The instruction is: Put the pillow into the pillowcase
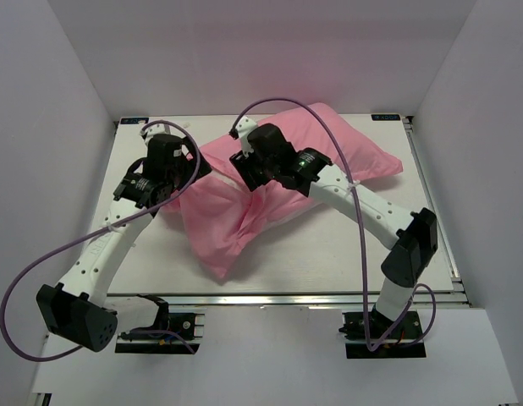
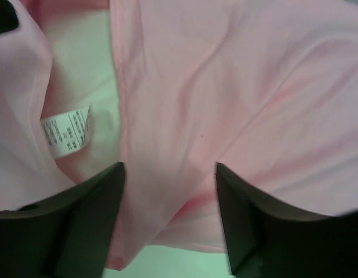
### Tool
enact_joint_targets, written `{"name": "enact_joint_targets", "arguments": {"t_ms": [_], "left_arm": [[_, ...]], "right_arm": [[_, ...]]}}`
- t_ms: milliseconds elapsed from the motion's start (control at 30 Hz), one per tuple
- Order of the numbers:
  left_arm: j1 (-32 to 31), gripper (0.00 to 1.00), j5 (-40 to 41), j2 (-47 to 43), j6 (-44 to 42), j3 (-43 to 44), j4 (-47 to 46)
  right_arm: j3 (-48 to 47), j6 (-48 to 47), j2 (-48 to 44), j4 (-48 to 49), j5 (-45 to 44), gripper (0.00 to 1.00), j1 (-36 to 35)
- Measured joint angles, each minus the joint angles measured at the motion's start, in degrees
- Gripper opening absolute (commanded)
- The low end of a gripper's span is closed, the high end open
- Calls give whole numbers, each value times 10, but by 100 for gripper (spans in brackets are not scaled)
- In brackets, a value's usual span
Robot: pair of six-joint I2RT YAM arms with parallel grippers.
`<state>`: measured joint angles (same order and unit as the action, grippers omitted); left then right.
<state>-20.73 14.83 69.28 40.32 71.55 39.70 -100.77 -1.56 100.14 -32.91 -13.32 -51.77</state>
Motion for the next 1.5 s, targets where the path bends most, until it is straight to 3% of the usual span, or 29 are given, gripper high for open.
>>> {"name": "enact_joint_targets", "arguments": {"t_ms": [67, 167, 200, 267, 400, 600, 767, 867, 900, 1000, 1167, 1233, 1267, 1300, 1333, 1367, 1500], "left_arm": [[0, 98, 1, 3, 2, 2, 14], [0, 95, -9, -4, 2, -4, 20], [0, 91, -16, -12, 2, -13, 15], [0, 83, -35, -29, 2, -35, 10], [0, 69, -82, -46, -4, -79, 4], [0, 67, -155, -48, -18, -172, -31], [0, 67, -184, -40, -19, -209, -75], [0, 76, -184, -23, -19, -197, -84], [0, 85, -181, -19, -19, -190, -82], [0, 97, -157, -24, -11, -176, -61], [0, 98, -76, -111, 24, -168, 31], [0, 98, -40, -163, 43, -162, 81], [0, 98, -23, -188, 53, -159, 102], [0, 98, -8, -212, 63, -159, 123], [0, 98, 4, -235, 72, -159, 145], [0, 98, 10, -252, 77, -159, 161], [0, 98, -10, -297, 81, -182, 189]], "right_arm": [[2, -5, 9, -10, -6, 61, 0], [2, -7, 24, -17, -6, 48, 0], [2, -8, 29, -18, -4, 18, 0], [2, -7, 38, -19, 0, 0, 0], [-17, -4, 56, -28, 22, 0, 0], [-38, 0, 56, -14, 87, 0, 0], [-39, 21, 45, 19, 221, 0, 7], [-39, 38, 43, 44, 291, 0, 8], [-39, 44, 44, 50, 304, 0, 7], [-39, 65, 60, 73, 317, 0, 5], [-65, 87, 151, 85, 285, 0, 2], [-78, 87, 184, 76, 272, 27, 2], [-79, 88, 193, 72, 268, 55, 3], [-79, 89, 194, 68, 268, 63, 3], [-79, 85, 190, 66, 270, 82, 2], [-78, 88, 181, 69, 270, 89, 2], [-46, 82, 93, 86, 272, 89, 6]]}}
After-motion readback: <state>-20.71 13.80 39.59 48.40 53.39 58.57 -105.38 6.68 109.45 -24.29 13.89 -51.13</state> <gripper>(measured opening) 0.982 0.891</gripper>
